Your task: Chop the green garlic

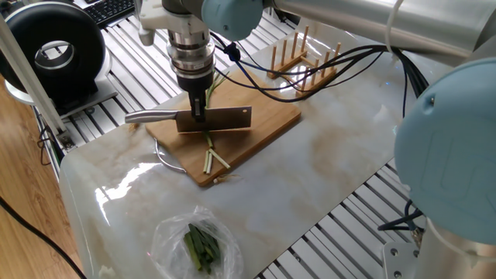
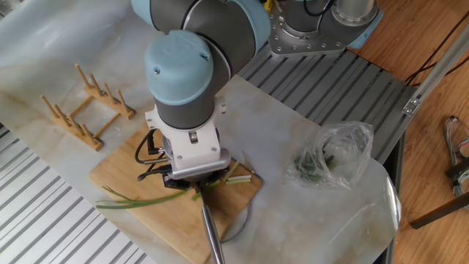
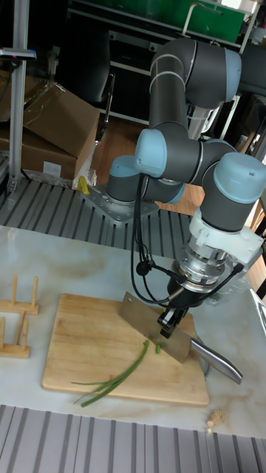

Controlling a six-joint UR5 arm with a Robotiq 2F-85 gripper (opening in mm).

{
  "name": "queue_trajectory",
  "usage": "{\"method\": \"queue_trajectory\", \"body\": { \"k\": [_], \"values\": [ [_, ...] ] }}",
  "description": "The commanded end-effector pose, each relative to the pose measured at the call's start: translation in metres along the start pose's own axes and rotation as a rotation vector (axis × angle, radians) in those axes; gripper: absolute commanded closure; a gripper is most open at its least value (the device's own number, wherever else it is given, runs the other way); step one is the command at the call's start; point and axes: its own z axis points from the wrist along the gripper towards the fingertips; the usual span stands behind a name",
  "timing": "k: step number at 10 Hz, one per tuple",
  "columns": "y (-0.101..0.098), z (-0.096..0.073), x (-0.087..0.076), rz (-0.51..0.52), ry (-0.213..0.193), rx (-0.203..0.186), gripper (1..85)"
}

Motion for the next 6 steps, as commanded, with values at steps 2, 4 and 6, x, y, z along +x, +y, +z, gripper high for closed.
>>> {"method": "queue_trajectory", "body": {
  "k": [2,4,6],
  "values": [
    [-0.006,0.005,0.006,-0.010,-0.002,0.008,84.3],
    [-0.008,-0.005,0.016,-0.018,0.034,0.026,84.3],
    [-0.008,-0.005,0.017,-0.012,0.043,0.029,84.3]
  ]
}}
